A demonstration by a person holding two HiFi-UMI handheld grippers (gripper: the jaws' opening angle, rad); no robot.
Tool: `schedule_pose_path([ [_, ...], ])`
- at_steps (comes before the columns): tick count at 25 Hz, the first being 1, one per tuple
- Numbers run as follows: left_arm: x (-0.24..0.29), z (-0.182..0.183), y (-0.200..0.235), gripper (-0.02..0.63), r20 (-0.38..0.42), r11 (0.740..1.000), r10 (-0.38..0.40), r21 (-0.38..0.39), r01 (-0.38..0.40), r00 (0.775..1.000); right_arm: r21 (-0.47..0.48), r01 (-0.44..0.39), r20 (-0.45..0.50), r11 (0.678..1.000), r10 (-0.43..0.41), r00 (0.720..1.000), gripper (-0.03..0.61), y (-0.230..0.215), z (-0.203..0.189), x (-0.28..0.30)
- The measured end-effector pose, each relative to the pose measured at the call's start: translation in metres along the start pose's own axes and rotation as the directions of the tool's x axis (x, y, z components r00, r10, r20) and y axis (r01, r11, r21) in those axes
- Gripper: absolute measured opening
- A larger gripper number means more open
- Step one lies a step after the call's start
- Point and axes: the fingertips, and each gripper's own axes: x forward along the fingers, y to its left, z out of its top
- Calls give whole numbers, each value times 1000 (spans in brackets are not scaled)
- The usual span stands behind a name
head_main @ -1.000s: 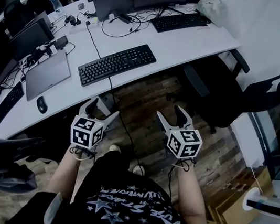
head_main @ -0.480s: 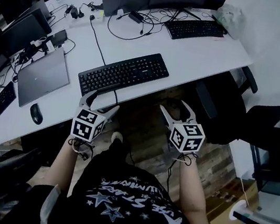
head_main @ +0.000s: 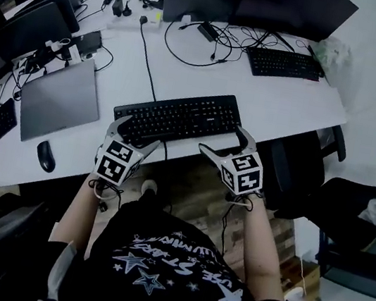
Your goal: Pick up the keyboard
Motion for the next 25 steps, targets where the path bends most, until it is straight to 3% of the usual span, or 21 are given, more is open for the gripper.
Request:
schedule_pose_path([
  [3, 4, 0, 20, 402, -2, 1000, -3, -16, 3, 1000, -185, -69, -118, 980, 47, 992, 514, 1, 5, 31],
  [7, 10, 2, 47, 402, -5, 1000, 0, -19, 0, 1000, -321, -183, -276, 929, 93, 957, 542, 0, 3, 67],
  [12, 16, 5, 65, 402, 9, 999, -12, -31, 13, 1000, -463, -354, -456, 812, 124, 881, 568, 5, -4, 95],
  [19, 21, -4, 77, 402, -4, 997, 12, -79, -12, 1000, -547, -525, -615, 652, 113, 780, 571, 2, -20, 119],
  [25, 21, -9, 79, 402, -36, 990, 76, -119, -80, 996, -530, -635, -678, 563, 169, 716, 571, -3, -28, 136],
])
